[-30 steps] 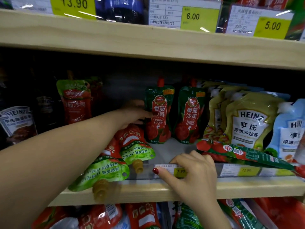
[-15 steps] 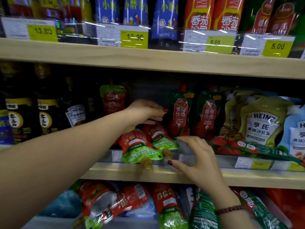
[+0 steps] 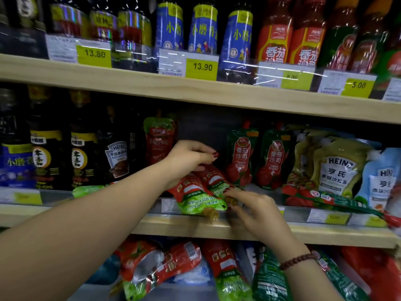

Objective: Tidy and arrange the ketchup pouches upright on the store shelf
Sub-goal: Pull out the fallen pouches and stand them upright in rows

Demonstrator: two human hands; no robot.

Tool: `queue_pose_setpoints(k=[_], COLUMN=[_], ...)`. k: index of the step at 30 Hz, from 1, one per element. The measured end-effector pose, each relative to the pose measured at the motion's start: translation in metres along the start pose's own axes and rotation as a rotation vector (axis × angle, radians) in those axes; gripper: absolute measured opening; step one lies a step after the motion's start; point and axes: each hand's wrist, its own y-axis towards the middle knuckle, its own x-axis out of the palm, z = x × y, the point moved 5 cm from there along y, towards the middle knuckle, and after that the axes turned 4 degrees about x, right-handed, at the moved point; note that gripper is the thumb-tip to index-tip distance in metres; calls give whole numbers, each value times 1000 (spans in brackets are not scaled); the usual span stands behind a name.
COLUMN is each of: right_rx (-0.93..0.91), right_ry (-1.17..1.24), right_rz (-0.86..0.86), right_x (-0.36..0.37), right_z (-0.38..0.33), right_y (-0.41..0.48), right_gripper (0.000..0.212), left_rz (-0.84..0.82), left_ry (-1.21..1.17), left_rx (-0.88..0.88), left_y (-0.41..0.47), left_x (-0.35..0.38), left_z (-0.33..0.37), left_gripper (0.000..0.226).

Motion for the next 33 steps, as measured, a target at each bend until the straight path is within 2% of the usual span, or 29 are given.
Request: queue_pose_setpoints(k=[5,9,11,15,19,22,26,29,31,33], right_rx=[22,6,20,109,174,149,119,179,273,360], right_ry=[18,51,97,228,393,500,565,708,795,834], right_rz=[17,77,121,197,259,240,234,228,165,73], right_x=[-26,-51,-62,-76,-83,-81,-74,-64,-49,-30], right_z=[-10,-27,-33,-27,-17,-20,-24,-12,3,17], right_y=[27,54,64,75,81,85,91,89,79,64], right_gripper=[33,27,25,23,24,23,22,26,39,41], left_rz=[-13,62,52,-43,-207,-243,-162,-118,-80,-72], left_ry=[-42,-66,-100,-46,100,84,51,51,74,77], left_rx=[-7,55,33,26,75,105,85,49,36,3], left_y=[-3,-8,-14,-18,-15,-10,0,4,7,11], left_x=[-22,-37,-39,-34,-10,15,26,25,21,19], left_z=[-1,-6,-10,-9,0,7,8,1,-3,-7], left_gripper=[8,28,34,50,64,51,20,16,15,14])
